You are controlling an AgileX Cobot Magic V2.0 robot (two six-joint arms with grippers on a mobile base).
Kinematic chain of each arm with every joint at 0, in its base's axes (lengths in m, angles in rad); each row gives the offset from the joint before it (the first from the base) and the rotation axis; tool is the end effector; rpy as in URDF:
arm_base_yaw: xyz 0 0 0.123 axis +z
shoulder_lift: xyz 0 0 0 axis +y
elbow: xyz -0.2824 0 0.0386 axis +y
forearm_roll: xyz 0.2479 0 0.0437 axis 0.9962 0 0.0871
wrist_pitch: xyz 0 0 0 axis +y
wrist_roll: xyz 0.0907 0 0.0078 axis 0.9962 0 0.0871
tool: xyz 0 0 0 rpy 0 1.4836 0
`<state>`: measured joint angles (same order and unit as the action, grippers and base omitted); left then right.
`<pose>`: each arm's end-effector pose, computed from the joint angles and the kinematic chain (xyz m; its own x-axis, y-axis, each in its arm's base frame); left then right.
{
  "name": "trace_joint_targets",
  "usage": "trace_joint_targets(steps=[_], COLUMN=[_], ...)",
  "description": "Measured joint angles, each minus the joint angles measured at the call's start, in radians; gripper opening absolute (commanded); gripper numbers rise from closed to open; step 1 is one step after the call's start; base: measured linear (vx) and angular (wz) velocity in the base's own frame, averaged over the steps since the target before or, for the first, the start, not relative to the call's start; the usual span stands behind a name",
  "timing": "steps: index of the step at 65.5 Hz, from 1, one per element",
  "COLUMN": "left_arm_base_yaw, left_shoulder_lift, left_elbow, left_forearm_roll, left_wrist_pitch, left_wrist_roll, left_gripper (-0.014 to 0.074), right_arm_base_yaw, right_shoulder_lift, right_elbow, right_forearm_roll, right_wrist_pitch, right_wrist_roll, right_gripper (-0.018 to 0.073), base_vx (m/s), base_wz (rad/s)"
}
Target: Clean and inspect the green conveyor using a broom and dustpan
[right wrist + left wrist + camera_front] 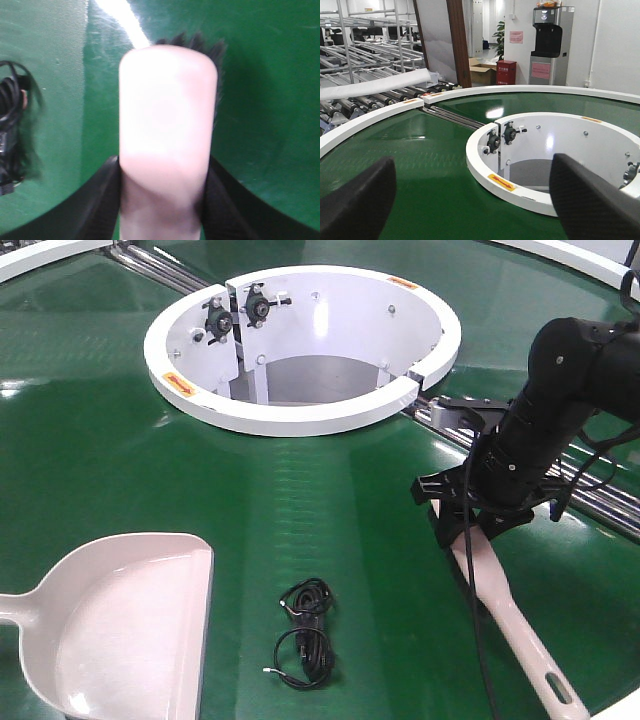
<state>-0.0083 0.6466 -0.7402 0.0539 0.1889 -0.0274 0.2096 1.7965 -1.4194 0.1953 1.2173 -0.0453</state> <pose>0.1316 -0.0002 0.3898 -0.0079 0.0256 -0.9996 -0.0016 0.9997 0.0256 0.3423 0.0898 0.2496 -0.9805 -0.1854 -0.0656 -0.1945 0.9637 0.1832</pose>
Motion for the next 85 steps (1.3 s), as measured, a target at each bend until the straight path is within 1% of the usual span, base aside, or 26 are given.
trace_joint_targets(steps=[7, 22, 26, 29, 36, 39, 40, 46, 47, 50, 51, 54, 55, 60, 64, 69, 71, 85], left_arm_base_yaw=[0.0, 0.0, 0.0, 0.0, 0.0, 0.0, 0.0, 0.0, 0.0, 0.0, 0.0, 0.0, 0.0, 0.0, 0.0, 0.0, 0.0, 0.0], left_shoulder_lift=[0.0, 0.0, 0.0, 0.0, 0.0, 0.0, 0.0, 0.0, 0.0, 0.0, 0.0, 0.0, 0.0, 0.0, 0.0, 0.0, 0.0, 0.0], left_elbow=[0.0, 0.0, 0.0, 0.0, 0.0, 0.0, 0.0, 0.0, 0.0, 0.0, 0.0, 0.0, 0.0, 0.0, 0.0, 0.0, 0.0, 0.0], left_forearm_roll=[0.0, 0.0, 0.001, 0.008, 0.051, 0.083, 0.092, 0.147, 0.154, 0.173, 0.181, 0.193, 0.198, 0.221, 0.245, 0.281, 0.291, 0.318], left_wrist_pitch=[0.002, 0.014, 0.028, 0.04, 0.087, 0.119, 0.129, 0.193, 0.203, 0.234, 0.245, 0.262, 0.266, 0.273, 0.268, 0.254, 0.25, 0.247], left_wrist_roll=[0.0, 0.0, 0.019, 0.048, 0.183, 0.277, 0.323, 0.529, 0.583, 0.691, 0.743, 0.844, 0.891, 1.042, 1.135, 1.197, 1.208, 1.23], left_gripper=[0.0577, 0.0577, 0.0577, 0.0577, 0.0577, 0.0576, 0.0576, 0.0576, 0.0576, 0.0576, 0.0576, 0.0576, 0.0576, 0.0576, 0.0576, 0.0576, 0.0576, 0.0576], right_arm_base_yaw=[0.0, 0.0, 0.0, 0.0, 0.0, 0.0, 0.0, 0.0, 0.0, 0.0, 0.0, 0.0, 0.0, 0.0, 0.0, 0.0, 0.0, 0.0], right_shoulder_lift=[0.0, 0.0, 0.0, 0.0, 0.0, 0.0, 0.0, 0.0, 0.0, 0.0, 0.0, 0.0, 0.0, 0.0, 0.0, 0.0, 0.0, 0.0], right_elbow=[0.0, 0.0, 0.0, 0.0, 0.0, 0.0, 0.0, 0.0, 0.0, 0.0, 0.0, 0.0, 0.0, 0.0, 0.0, 0.0, 0.0, 0.0], right_forearm_roll=[0.015, 0.016, 0.016, 0.017, 0.017, 0.017, 0.017, 0.017, 0.017, 0.017, 0.017, 0.017, 0.017, 0.017, 0.017, 0.017, 0.017, 0.017], right_wrist_pitch=[0.0, 0.001, 0.001, 0.001, 0.001, 0.001, 0.001, 0.001, 0.001, 0.001, 0.001, 0.001, 0.001, 0.001, 0.001, 0.001, 0.001, 0.002], right_wrist_roll=[0.002, 0.002, 0.002, 0.002, 0.002, 0.002, 0.002, 0.002, 0.002, 0.002, 0.002, 0.002, 0.002, 0.002, 0.002, 0.002, 0.002, 0.002], right_gripper=[-0.0005, -0.0005, -0.0005, -0.0005, -0.0005, -0.0005, -0.0005, -0.0005, -0.0005, -0.0005, -0.0005, -0.0005, -0.0005, -0.0005, -0.0005, -0.0005, -0.0005, -0.0005], base_vx=[0.0, 0.0, 0.0, 0.0, 0.0, 0.0, 0.0, 0.0, 0.0, 0.0, 0.0, 0.0, 0.0, 0.0, 0.0, 0.0, 0.0, 0.0], base_wz=[0.0, 0.0, 0.0, 0.0, 0.0, 0.0, 0.0, 0.0, 0.0, 0.0, 0.0, 0.0, 0.0, 0.0, 0.0, 0.0, 0.0, 0.0])
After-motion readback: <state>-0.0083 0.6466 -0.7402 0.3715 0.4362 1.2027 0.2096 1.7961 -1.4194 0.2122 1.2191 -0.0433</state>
